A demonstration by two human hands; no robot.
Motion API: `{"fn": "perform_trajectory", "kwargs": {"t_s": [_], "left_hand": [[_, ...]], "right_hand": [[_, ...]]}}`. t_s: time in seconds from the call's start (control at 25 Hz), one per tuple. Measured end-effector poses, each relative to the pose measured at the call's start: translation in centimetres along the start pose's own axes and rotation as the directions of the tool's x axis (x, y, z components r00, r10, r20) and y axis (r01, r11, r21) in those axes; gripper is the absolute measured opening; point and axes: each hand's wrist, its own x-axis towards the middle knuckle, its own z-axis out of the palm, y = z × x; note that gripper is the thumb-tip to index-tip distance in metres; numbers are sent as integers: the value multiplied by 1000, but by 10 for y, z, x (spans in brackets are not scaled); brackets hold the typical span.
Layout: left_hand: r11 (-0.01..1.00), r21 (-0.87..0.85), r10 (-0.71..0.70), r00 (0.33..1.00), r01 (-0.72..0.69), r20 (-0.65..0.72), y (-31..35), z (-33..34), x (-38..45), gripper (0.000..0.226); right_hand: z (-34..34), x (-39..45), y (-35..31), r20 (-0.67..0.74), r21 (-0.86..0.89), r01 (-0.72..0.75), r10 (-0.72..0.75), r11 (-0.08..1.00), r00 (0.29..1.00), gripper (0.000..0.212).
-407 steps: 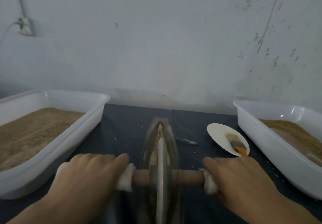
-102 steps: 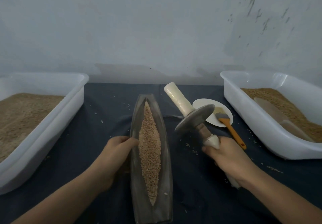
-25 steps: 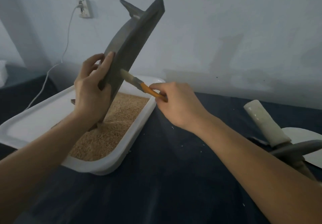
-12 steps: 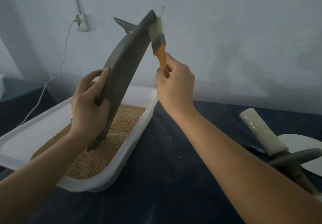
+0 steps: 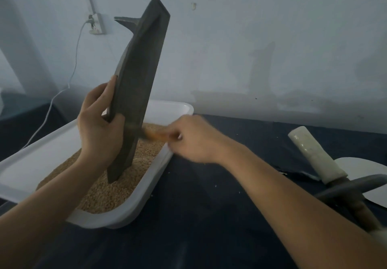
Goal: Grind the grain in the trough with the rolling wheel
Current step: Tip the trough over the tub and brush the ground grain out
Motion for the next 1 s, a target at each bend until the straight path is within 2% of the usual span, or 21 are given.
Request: {"fn": "perform_trajectory", "kwargs": {"t_s": [0.08,0.12,0.16,0.24,0.32,0.4,0.48,0.56,0.64,0.68,0.76,0.8,0.84,0.96,1.0], "left_hand": [[1000,7,11,1000,-11,-28,3,1,2,72],[1000,14,25,999,-25,-37,5,1,5,72],[999,18,41,998,-41,-46,6,1,8,72],[997,26,80,995,-78,-55,5,-1,12,74],[991,54,123,991,-120,-55,3,-4,13,77],[991,58,120,992,-118,-34,4,-4,12,75],[994,39,107,994,-106,-34,8,0,16,74],[994,30,109,993,-107,-39,10,3,21,74],[993,47,110,993,-109,-34,10,5,25,76],[992,68,112,993,-110,-29,10,4,26,76],[988,97,120,993,-118,-15,10,6,24,72],[988,97,121,992,-118,-21,11,7,24,70],[990,89,113,993,-109,-36,12,9,25,70],[997,52,59,995,-55,-74,14,8,29,75],[997,54,53,995,-49,-82,14,6,29,76]], "right_hand": [[-6,7,0,-241,-30,-22,14,999,970,44],[-1,13,-9,-255,-103,-7,-20,995,967,47],[12,17,-20,-204,-188,37,-75,982,976,49],[38,14,-35,-3,-325,163,-173,932,985,42],[28,8,-28,142,-343,179,-137,922,980,33],[1,9,-17,60,-302,63,-47,951,997,36],[-6,11,-21,-49,-185,27,-37,982,998,43],[12,6,-32,36,-171,106,-101,980,994,47],[12,-8,-30,173,-285,164,-118,944,978,43],[-3,-6,-22,150,-313,123,-79,942,986,40],[-24,2,-14,-57,-276,29,-46,961,997,42],[-24,4,-15,-141,-218,21,-53,976,989,43],[-16,5,-21,-149,-180,42,-70,983,986,43],[14,-14,-24,155,-213,132,-100,968,983,43],[4,-16,-15,168,-218,103,-67,970,983,43]]}}
